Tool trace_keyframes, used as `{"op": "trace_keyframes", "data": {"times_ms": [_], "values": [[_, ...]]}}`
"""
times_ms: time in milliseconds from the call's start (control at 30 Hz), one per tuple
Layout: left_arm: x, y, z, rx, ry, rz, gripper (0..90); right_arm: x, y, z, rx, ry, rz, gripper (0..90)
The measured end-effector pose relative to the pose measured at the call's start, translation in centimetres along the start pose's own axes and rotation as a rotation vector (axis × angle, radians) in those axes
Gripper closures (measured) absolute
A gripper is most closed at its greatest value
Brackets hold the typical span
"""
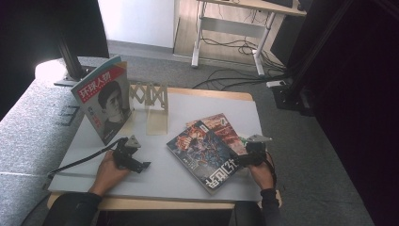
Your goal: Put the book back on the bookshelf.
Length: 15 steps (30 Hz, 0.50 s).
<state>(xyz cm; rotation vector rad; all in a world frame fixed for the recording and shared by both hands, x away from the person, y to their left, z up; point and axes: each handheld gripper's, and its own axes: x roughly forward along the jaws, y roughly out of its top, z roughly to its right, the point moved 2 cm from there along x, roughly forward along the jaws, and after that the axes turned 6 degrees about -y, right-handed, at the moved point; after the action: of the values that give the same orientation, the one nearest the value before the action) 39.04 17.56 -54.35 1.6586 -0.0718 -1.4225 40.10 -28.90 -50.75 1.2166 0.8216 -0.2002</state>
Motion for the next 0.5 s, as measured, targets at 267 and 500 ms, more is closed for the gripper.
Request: {"op": "trace_keyframes", "data": {"times_ms": [267,500], "values": [[0.0,0.0,0.0,-0.001,0.000,0.001,0.0,-2.2,-2.8,0.6,0.019,-0.023,-0.020,0.0],[0.0,0.0,0.0,0.000,0.000,0.001,0.0,-3.2,-4.4,0.7,0.030,-0.045,-0.030,0.0]]}}
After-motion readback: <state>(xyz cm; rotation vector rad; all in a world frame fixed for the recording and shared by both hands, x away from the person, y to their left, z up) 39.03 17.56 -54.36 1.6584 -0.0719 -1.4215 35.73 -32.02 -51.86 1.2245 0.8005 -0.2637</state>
